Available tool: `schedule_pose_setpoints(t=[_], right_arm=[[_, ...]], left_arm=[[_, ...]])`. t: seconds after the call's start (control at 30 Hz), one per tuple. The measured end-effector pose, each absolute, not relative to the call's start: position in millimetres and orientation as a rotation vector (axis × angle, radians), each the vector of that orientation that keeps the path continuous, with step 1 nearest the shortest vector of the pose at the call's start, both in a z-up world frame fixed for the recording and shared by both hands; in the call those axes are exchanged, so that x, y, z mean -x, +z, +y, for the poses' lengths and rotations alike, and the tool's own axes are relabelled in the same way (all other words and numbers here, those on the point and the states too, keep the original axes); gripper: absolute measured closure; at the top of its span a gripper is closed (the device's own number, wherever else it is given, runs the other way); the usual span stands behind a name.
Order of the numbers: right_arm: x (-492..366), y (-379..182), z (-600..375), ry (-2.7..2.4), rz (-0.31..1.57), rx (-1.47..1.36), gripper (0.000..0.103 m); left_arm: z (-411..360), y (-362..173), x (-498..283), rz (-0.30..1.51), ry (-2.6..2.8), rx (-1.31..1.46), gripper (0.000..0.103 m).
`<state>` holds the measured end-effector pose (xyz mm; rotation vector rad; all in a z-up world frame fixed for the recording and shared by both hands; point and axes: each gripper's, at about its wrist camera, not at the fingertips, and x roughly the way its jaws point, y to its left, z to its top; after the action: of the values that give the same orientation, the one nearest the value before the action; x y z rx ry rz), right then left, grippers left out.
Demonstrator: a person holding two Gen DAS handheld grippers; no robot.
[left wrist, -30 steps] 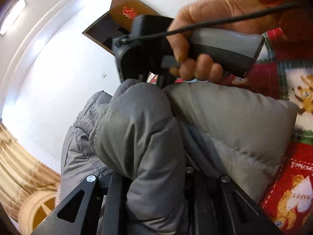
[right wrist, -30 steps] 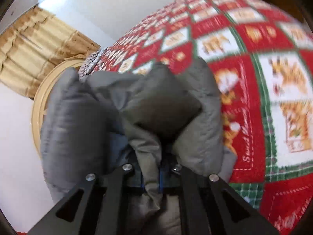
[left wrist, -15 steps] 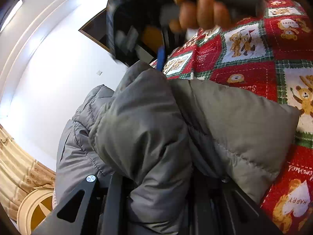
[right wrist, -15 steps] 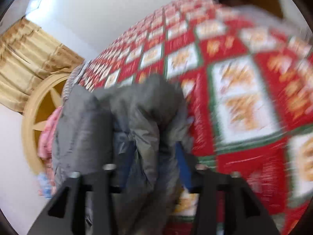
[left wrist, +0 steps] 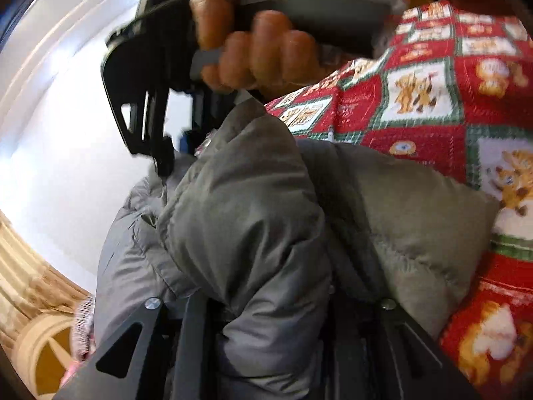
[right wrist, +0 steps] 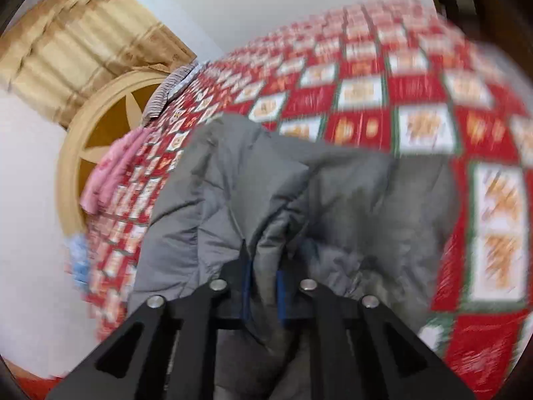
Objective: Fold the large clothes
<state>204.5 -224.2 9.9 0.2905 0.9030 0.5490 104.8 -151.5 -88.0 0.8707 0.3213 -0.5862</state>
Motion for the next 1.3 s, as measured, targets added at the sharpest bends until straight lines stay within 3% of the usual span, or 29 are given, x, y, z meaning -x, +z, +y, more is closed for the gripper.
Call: schedule_pose_setpoints(t=[0.07, 0.13, 0.2, 0.43, 0.6, 0.7, 0.93, 1.1, 1.2, 1.27, 1.3], right_arm=[[-185, 32, -220, 0.534, 0.830, -0.209, 0.092], [-180, 43, -222, 0.524, 0.774, -0.175, 0.092], [-173, 58, -223, 0.504, 0.715, -0.161, 0.092], [-164, 52, -244, 0.441, 0.671, -0.231, 0.092], [-158, 27, -263, 0.362, 0.711, -0.285, 0.092], [-157, 8, -268, 0.310, 0.730, -0.310, 0.092], [-152, -30, -275, 0.203, 0.733, -0.414, 0.091], [-152, -44, -276, 0.193, 0.749, -0.451, 0.087], [-141, -16, -288, 0.142, 0.683, -0.449, 0.063], [-131, 8, -304, 0.080, 0.605, -0.448, 0.015], [-131, 15, -309, 0.066, 0.591, -0.449, 0.009]], left_arm=[[-142, -75, -104, 0.361, -0.643, -0.844, 0.063], [-123, -56, -98, 0.420, -0.750, -0.804, 0.025], [-101, -40, -85, 0.417, -0.815, -0.776, 0.016], [-16, 8, -98, 0.549, -0.923, -0.462, 0.016], [13, 54, -184, 0.609, -0.780, -0.045, 0.016], [-10, 66, -232, 0.637, -0.661, 0.045, 0.016], [-95, 13, -272, 0.767, -0.470, -0.079, 0.016], [-87, -26, -258, 0.719, -0.440, -0.084, 0.015], [-75, -25, -252, 0.682, -0.454, -0.046, 0.015], [-69, -26, -253, 0.663, -0.459, -0.015, 0.015], [-67, -26, -254, 0.654, -0.461, -0.001, 0.015]])
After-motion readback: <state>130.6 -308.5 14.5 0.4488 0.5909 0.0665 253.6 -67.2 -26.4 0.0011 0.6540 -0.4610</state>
